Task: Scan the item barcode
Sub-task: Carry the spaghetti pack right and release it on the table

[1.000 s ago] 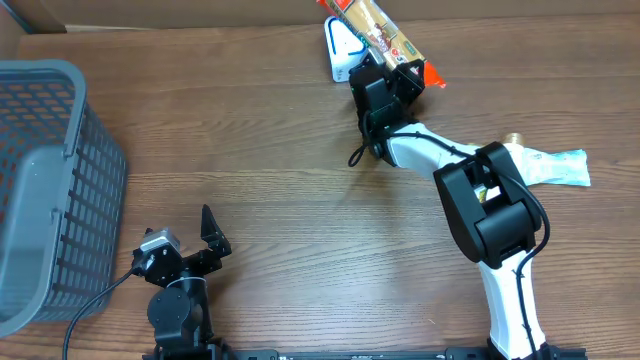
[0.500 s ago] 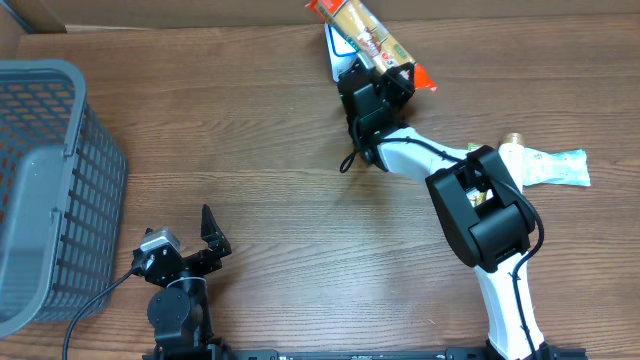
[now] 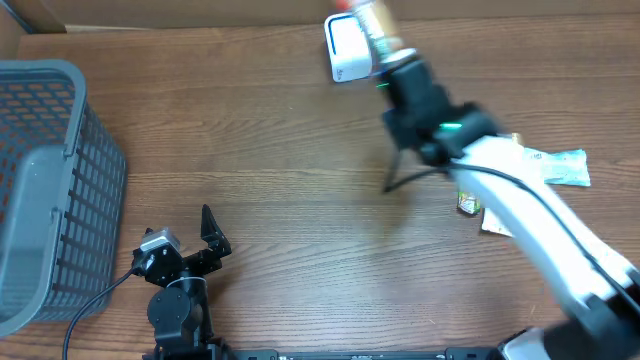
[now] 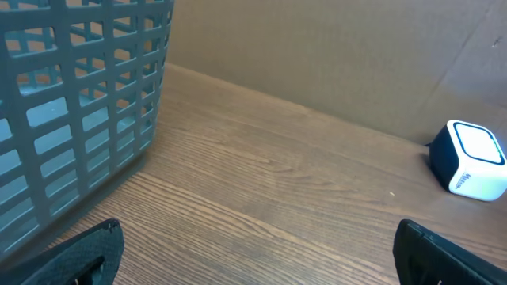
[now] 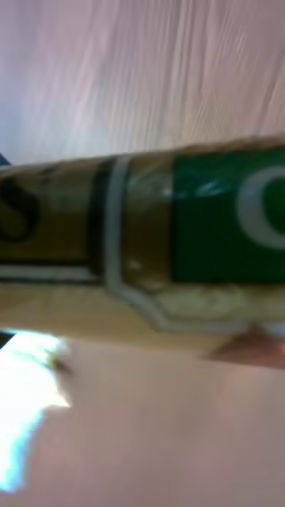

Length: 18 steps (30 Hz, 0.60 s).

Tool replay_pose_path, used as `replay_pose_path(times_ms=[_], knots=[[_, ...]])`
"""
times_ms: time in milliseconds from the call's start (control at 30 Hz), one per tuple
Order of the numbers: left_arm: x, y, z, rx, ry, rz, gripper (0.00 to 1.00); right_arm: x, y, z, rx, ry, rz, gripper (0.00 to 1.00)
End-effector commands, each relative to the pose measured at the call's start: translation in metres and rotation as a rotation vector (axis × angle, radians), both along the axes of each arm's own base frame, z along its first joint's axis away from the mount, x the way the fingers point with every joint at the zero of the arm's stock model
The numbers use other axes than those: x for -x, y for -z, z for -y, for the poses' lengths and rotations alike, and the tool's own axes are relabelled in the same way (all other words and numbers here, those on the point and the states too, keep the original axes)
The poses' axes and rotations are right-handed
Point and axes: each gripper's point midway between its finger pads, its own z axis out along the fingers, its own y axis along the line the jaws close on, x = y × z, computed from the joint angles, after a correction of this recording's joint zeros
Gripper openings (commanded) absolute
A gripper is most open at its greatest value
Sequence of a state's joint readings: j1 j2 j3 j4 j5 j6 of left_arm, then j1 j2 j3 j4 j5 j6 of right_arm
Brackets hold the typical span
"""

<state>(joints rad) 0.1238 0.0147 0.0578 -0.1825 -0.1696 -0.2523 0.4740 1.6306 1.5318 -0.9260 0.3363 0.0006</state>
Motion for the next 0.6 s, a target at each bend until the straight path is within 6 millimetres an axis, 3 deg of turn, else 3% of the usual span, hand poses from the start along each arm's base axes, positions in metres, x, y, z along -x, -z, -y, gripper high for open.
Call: replay_pose_path(times_ms=[0, 133, 167, 200, 400, 467, 567], knots=[[0.001, -0.002, -0.001, -0.019, -0.006, 0.004, 1.0, 0.03, 0.021, 0.013, -0.422, 0.271, -0.276, 0.04], [0.001, -0.002, -0.001, -0.019, -0.006, 0.004, 1.0, 0.049, 0.078, 0.048, -0.398, 0.399, -0.421, 0.04], [0.001, -0.002, -0.001, -0.019, -0.006, 0.004, 0.99, 0.058, 0.105, 0.055, -0.43, 0.425, -0.476, 0.04], [0.001, -0.002, -0.001, -0.019, -0.006, 0.004, 1.0, 0.062, 0.119, 0.055, -0.458, 0.43, -0.5, 0.04], [0.001, -0.002, -0.001, -0.019, -0.006, 0.004, 1.0, 0.076, 0.167, 0.056, -0.496, 0.382, -0.52, 0.04], [0.001, -0.002, -0.001, -0.019, -0.006, 0.004, 1.0, 0.084, 0.18, 0.065, -0.447, 0.4, -0.522, 0.04], [0.001, -0.002, -0.001, -0.019, -0.006, 0.004, 1.0, 0.093, 0.188, 0.08, -0.384, 0.456, -0.528, 0.18]])
